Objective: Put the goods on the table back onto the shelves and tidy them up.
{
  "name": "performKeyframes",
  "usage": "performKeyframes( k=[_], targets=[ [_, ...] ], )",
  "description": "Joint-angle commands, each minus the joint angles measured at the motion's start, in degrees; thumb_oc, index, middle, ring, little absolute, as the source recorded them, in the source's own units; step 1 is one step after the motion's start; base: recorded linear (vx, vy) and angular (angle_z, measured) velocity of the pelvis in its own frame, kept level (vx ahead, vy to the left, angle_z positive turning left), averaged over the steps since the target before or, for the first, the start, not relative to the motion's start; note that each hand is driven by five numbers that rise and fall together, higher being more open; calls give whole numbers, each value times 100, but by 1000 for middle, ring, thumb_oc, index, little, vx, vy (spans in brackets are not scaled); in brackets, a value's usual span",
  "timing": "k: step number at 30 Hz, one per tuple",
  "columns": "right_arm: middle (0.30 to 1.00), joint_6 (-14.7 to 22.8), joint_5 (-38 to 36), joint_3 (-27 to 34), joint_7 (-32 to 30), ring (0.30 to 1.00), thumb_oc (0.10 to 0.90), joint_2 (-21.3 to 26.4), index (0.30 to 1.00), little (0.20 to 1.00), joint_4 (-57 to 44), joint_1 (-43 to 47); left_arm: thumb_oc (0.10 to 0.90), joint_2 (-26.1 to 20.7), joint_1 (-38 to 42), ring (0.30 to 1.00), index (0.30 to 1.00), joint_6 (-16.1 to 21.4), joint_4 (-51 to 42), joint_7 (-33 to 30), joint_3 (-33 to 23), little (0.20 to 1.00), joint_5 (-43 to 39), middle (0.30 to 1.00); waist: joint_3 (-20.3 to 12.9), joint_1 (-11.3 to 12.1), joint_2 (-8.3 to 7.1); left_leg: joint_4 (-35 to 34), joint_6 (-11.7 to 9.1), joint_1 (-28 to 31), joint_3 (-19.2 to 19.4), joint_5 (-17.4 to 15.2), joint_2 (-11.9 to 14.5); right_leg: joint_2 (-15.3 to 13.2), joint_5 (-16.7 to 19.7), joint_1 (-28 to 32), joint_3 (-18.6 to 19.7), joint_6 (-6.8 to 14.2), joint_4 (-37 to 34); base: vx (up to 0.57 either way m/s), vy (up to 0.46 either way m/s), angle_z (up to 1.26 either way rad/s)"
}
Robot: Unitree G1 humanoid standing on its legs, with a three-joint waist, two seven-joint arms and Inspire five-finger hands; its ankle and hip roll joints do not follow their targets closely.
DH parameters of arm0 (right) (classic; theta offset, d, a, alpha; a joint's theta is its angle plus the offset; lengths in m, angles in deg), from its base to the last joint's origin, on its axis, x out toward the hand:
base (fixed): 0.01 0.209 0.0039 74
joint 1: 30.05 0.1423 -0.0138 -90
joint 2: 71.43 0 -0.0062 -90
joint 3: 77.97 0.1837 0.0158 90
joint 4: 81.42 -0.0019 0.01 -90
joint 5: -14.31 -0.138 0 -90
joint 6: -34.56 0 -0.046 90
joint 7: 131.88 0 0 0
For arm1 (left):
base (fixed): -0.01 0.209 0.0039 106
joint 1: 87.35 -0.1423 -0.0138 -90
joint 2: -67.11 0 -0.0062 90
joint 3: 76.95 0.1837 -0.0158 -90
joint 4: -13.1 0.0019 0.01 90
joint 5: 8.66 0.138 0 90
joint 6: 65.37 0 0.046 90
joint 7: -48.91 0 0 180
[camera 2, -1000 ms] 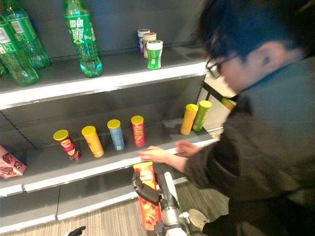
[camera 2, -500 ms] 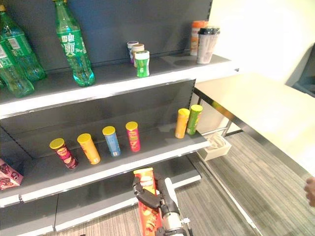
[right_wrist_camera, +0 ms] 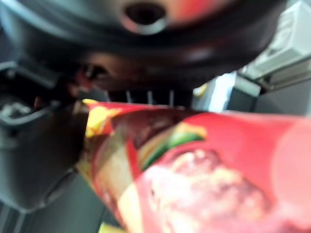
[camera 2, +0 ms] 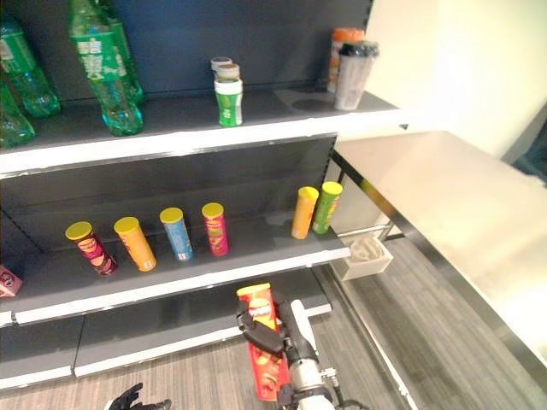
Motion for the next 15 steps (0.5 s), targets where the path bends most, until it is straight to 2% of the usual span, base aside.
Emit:
performKeyframes(
  k=[1,2,3,4,6,7,8,9,11,13,15],
  targets=[
    [300,664,369,154,-229,300,400,-91,300,300,-954,674,800,538,-121,900,900,148,-263,153,416,900,6,900,271,64,37,-739,430,-325,596,70,-286,135,-287,710,155,375,114,166,25,-24],
    [300,642,464,152,-282,300,400,-66,300,300,-979,711,800,540,-131,900,900,132,-255,201,409,900,-32,900,283,130,58,-929,367,-501,563,331,-315,165,-318,728,196,367,112,82,12,-24],
    [300,642,465,152,-282,300,400,-67,300,300,-978,711,800,540,-131,900,900,132,-255,201,409,900,-32,900,282,131,57,-934,367,-500,564,334,-317,165,-318,727,196,366,112,153,34,-24],
    [300,606,583,157,-380,300,400,-40,300,300,-1047,749,800,565,-136,900,900,138,-313,191,421,900,-173,900,346,215,106,-1406,241,-673,394,730,-322,218,-379,841,218,366,112,158,44,-17],
    [300,596,619,144,-402,300,400,-42,300,300,-1094,754,800,558,-115,900,900,139,-333,181,435,900,-160,900,384,238,110,-1704,217,-706,360,878,-328,219,-414,898,212,375,120,119,51,-3],
    [300,606,636,117,-411,300,400,-32,300,300,-1135,767,800,544,-89,900,900,139,-325,164,465,900,-117,900,404,259,157,-1943,278,-759,382,1071,-268,240,-386,889,178,377,137,129,50,2],
    [300,610,639,96,-412,300,400,-16,300,300,-1153,752,800,535,-73,900,900,138,-321,135,471,900,-89,900,382,257,161,-2082,209,-732,283,1063,-269,250,-480,974,254,402,125,155,102,4],
    [300,622,626,75,-388,300,400,-15,300,300,-1202,706,800,527,-82,900,900,130,-305,121,471,900,-36,900,354,258,219,-2295,272,-610,367,1235,-222,291,-461,974,256,401,159,238,93,2],
    [300,619,591,-35,-274,300,400,-44,300,300,-1290,617,800,614,-88,900,900,80,-92,81,380,900,-51,900,162,247,255,-2539,340,-233,480,1289,-267,295,-640,1186,394,424,185,379,210,-9],
    [300,605,583,-39,-267,300,400,-64,300,300,-1285,592,800,628,-81,900,900,81,-96,72,345,900,-97,900,105,240,237,-2560,363,-162,514,1285,-308,247,-697,1234,412,421,221,299,171,-40],
    [300,551,572,-44,-207,300,400,-173,300,300,-1295,570,800,605,-14,900,900,68,-10,69,311,900,24,900,-39,201,159,-2601,454,73,745,1130,-434,89,-795,1259,474,488,436,295,207,-68]
  ],
)
